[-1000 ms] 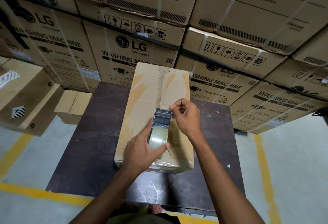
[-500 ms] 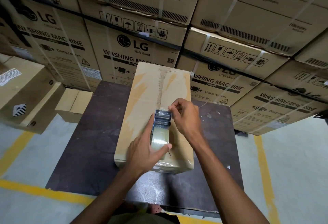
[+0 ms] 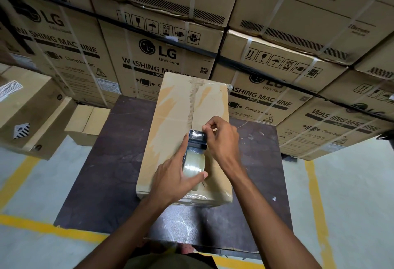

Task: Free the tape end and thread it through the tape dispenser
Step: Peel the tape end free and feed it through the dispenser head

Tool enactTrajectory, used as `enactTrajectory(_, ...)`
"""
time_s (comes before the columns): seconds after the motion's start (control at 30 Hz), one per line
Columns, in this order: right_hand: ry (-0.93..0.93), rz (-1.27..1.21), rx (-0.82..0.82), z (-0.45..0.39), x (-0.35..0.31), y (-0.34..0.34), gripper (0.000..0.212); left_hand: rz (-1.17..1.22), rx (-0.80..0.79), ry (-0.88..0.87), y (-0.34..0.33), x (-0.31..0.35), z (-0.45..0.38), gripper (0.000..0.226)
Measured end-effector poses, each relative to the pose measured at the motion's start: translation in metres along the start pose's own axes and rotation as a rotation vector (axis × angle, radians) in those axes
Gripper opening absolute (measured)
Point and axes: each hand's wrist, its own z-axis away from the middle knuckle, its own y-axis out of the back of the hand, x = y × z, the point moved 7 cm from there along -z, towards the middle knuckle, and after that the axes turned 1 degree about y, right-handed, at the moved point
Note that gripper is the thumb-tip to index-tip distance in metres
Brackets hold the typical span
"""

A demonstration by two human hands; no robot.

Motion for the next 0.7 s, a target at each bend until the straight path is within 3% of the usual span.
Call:
enactTrajectory(0.3,-0.029,-0.086,0.004,-0.006,0.005,-0.003,0.016,0.071,0.015,0.014,0.002,0.004,-0.002,0.121)
enactTrajectory(0.5,-0.013,-0.151,-0.106,-0.017,0.007,-0.005,0.015,0.105,0.052,0.002,0.001,0.005,0.003,0.122)
enactTrajectory(0.7,0.029,-0.157,-0.114,-0.015,0.005,-0.005,0.015,0.144,0.083,-0.024,0.000,0.000,0.002,0.123)
